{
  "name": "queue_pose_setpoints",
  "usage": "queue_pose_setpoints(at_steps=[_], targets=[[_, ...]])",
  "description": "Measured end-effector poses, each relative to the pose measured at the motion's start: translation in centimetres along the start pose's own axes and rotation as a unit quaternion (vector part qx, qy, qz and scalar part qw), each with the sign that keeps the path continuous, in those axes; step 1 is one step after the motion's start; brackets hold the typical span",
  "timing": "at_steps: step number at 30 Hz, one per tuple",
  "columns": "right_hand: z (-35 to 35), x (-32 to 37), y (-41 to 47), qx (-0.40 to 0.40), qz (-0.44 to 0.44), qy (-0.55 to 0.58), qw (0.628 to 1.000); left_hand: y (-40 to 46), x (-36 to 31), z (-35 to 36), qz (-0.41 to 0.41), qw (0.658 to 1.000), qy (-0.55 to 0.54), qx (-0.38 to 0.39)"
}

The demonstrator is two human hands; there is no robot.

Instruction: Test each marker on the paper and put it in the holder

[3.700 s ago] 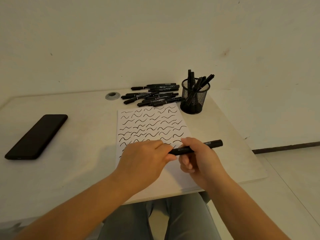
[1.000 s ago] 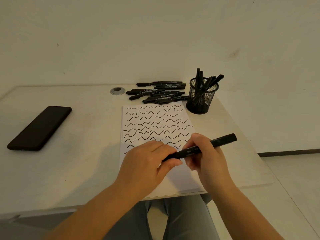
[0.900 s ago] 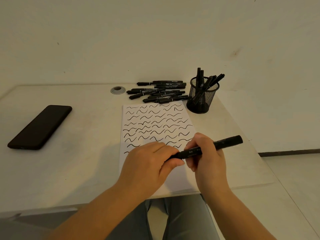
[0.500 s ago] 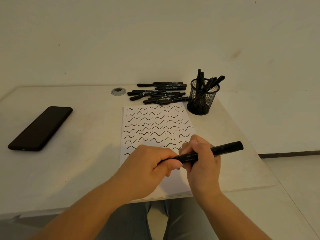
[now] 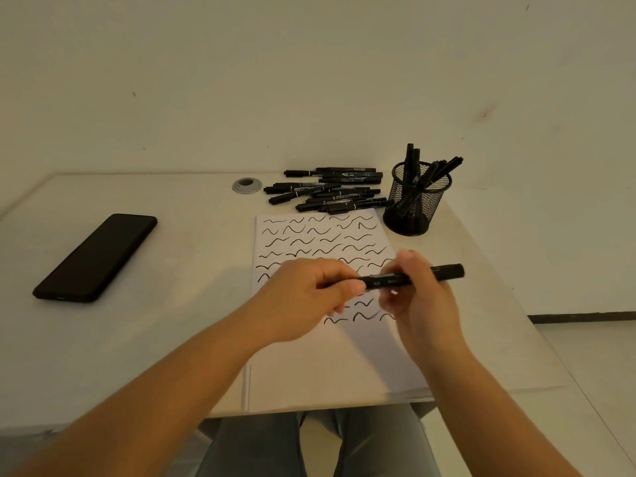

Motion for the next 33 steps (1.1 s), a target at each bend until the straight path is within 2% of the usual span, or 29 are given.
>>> queue_pose_setpoints(at_steps=[1,2,4,8,11,12,13,15,17,19,21,23,25,28,33], targets=[[-0.9,0.7,0.2,-0.015,-0.008,-0.004,1.0,0.0,0.2,-0.9,-0.008,1.0,0.02,-0.016],[-1.8,1.8,0.3,-0.024,-0.018,-0.061,0.998,0.0,0.3,-1.9,-0.015,0.998,0.046,-0.031],[-2.0,4.3,0.6,-0.009,-0.037,-0.248,0.968,0.0,0.6,-3.4,-0.029,0.993,0.101,-0.05],[1.4,6.1,1.9,0.111,-0.064,-0.489,0.863,0.8,-0.6,-4.5,-0.03,0.975,0.213,-0.06],[4.6,7.3,2.7,0.16,-0.151,-0.655,0.723,2.1,-2.8,-5.2,-0.016,0.948,0.306,-0.085],[5.2,7.5,2.9,0.167,-0.172,-0.682,0.691,2.5,-3.5,-5.5,-0.01,0.943,0.321,-0.092],[5.6,7.8,3.2,0.169,-0.183,-0.697,0.672,2.9,-4.1,-5.8,-0.003,0.938,0.333,-0.095],[5.7,8.5,4.1,0.156,-0.193,-0.708,0.661,3.7,-5.2,-6.4,0.011,0.932,0.35,-0.098],[5.0,9.9,5.2,0.118,-0.2,-0.71,0.665,4.3,-6.1,-7.7,0.02,0.939,0.326,-0.105],[3.6,11.4,6.6,0.067,-0.193,-0.697,0.688,5.1,-6.0,-9.9,0.016,0.961,0.249,-0.122],[1.3,12.9,8.5,0.022,-0.158,-0.636,0.755,6.6,-4.7,-12.4,-0.016,0.967,0.215,-0.137],[-1.4,14.0,10.0,-0.02,-0.142,-0.538,0.831,8.8,-2.5,-14.4,-0.067,0.962,0.228,-0.131],[-3.4,15.1,10.8,-0.062,-0.154,-0.467,0.869,11.3,-0.2,-16.1,-0.111,0.955,0.245,-0.125],[-5.1,15.6,11.8,-0.093,-0.17,-0.41,0.891,14.9,2.7,-17.9,-0.151,0.949,0.251,-0.12],[-7.1,14.3,13.4,-0.1,-0.149,-0.389,0.904,20.1,5.9,-18.2,-0.189,0.942,0.266,-0.082]])
Point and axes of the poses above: each hand's wrist, its own y-axis towards the middle knuckle, its own z-axis out of the palm, x = y × z, the point moved 9 cm from there along y, towards the middle knuckle, and after that the axes turned 15 degrees about x, right-handed, at the moved point
